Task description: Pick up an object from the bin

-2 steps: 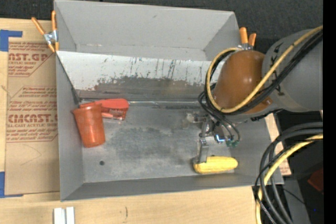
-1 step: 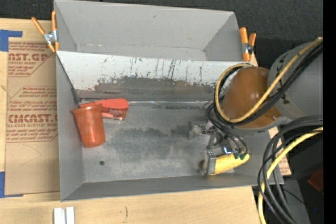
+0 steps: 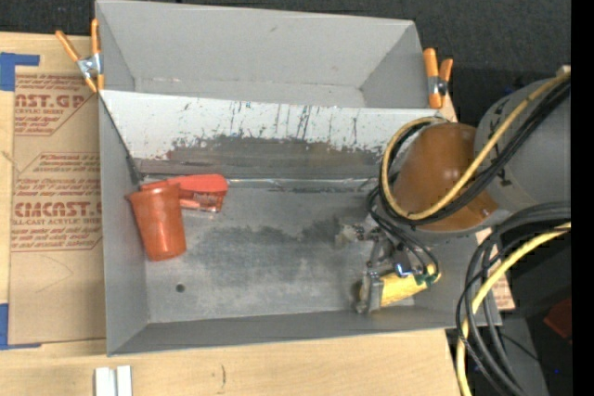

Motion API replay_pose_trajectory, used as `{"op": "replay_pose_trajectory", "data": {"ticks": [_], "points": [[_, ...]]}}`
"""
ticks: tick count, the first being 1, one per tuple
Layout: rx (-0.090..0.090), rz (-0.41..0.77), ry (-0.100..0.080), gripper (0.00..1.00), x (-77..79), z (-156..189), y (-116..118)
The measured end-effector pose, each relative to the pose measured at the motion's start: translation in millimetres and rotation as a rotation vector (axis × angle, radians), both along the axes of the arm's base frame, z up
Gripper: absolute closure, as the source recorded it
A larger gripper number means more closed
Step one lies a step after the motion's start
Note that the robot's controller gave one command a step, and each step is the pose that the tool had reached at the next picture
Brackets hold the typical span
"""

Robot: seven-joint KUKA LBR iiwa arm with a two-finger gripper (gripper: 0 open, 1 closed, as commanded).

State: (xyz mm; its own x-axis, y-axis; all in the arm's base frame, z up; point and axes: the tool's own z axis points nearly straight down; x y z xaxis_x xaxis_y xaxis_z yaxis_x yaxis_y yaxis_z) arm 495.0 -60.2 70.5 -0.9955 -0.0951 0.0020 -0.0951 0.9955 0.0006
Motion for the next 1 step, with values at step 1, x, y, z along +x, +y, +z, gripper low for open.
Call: {"op": "replay_pose_trajectory", "data": {"ticks": [1], "points": [[0.0,0.111,-0.001,0.0,-5.3,13.7,-15.5]]}}
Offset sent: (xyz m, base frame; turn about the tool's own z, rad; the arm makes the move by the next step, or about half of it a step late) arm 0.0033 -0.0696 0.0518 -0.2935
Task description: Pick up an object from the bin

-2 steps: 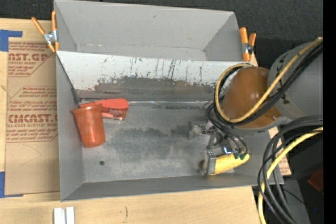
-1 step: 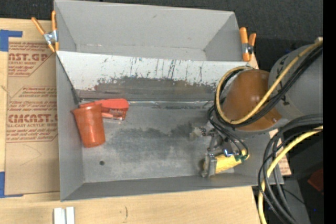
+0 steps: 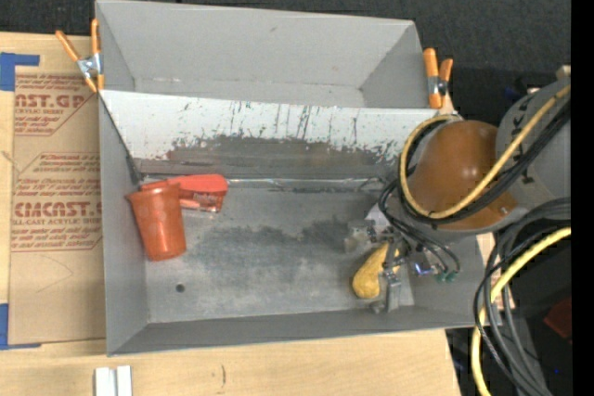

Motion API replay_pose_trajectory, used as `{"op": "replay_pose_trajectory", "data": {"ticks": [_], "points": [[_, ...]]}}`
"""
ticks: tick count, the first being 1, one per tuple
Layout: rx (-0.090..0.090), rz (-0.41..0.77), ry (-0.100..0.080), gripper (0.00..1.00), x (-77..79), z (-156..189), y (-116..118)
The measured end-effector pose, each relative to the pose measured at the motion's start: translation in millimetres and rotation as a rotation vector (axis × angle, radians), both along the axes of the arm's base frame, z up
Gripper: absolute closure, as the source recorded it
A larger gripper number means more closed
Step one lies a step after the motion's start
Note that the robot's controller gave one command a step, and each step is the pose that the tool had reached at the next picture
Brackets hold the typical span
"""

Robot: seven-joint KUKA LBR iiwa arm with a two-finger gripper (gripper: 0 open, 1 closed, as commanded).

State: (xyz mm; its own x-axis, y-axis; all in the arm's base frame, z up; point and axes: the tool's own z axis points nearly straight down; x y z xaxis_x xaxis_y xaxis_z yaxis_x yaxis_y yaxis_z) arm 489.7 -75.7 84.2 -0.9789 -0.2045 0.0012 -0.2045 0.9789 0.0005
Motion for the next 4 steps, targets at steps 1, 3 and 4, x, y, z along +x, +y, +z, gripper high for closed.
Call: {"op": "replay_pose_trajectory", "data": {"ticks": [1,3,4], "points": [[0.001,0.181,0.0,1.0,8.8,38,-53],[0.002,0.181,0.0,0.0,8.9,38,-53],[0.005,0.551,0.0,1.0,-3.3,-15,-46]]}}
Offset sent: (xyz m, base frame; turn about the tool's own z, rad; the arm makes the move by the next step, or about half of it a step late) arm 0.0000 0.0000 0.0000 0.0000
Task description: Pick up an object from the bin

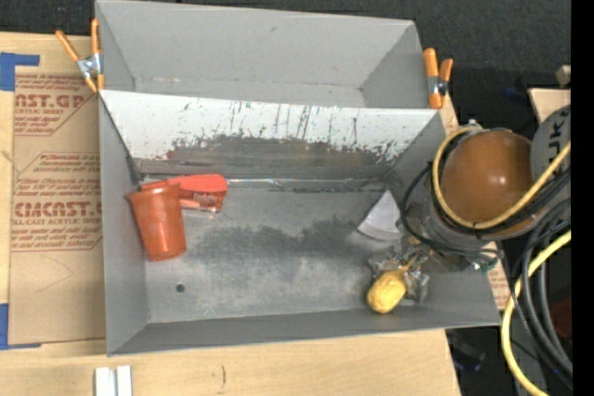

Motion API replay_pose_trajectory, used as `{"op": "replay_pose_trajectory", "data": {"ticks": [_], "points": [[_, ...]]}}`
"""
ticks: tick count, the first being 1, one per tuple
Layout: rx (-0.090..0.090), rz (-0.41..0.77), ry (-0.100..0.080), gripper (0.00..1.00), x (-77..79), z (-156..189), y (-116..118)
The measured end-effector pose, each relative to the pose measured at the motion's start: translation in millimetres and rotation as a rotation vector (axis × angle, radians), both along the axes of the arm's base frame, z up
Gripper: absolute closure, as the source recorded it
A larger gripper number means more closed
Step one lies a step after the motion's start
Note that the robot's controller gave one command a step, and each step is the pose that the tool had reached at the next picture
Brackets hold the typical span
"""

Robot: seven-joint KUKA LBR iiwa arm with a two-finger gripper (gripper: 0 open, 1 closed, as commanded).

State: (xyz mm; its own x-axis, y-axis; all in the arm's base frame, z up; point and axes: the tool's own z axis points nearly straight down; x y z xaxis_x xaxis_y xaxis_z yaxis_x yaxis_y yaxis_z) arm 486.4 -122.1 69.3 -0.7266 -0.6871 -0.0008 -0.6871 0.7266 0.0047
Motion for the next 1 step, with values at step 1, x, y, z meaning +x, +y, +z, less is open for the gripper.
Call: {"op": "replay_pose_trajectory", "data": {"ticks": [1], "points": [[0.0,0.0,0.0,1.0,0.0,0.0,0.0]]}}
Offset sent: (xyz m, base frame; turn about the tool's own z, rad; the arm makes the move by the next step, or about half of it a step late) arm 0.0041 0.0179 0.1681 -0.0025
